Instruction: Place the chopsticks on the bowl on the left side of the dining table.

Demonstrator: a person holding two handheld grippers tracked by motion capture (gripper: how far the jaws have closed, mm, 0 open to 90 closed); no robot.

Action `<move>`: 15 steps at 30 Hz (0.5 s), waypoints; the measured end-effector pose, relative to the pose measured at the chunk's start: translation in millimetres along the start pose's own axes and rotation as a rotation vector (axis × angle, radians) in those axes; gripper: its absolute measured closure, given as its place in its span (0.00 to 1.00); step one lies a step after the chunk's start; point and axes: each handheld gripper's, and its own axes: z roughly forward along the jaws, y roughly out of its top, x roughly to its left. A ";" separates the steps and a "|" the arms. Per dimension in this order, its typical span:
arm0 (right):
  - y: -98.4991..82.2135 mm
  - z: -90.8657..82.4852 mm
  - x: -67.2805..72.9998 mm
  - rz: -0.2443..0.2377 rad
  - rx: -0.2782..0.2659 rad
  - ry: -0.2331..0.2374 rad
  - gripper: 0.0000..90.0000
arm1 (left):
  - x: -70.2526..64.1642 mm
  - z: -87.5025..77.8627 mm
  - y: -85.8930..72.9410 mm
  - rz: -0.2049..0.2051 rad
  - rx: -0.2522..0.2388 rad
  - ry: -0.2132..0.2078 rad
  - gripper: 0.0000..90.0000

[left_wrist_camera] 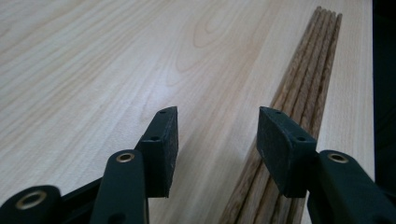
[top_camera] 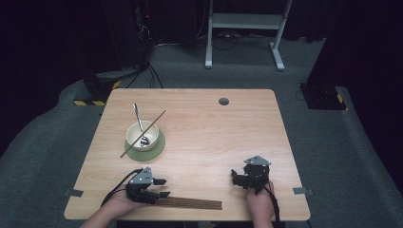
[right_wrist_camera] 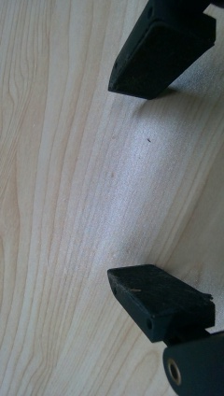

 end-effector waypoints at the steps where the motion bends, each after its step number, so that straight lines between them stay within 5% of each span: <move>1: 0.0 0.0 0.0 0.000 0.000 0.000 0.11 | 0.0 0.6 0.1 0.002 0.004 -0.004 0.54; 15: 0.0 0.0 0.0 0.000 0.000 0.000 0.11 | -0.7 2.7 -0.5 0.011 0.020 -0.019 0.55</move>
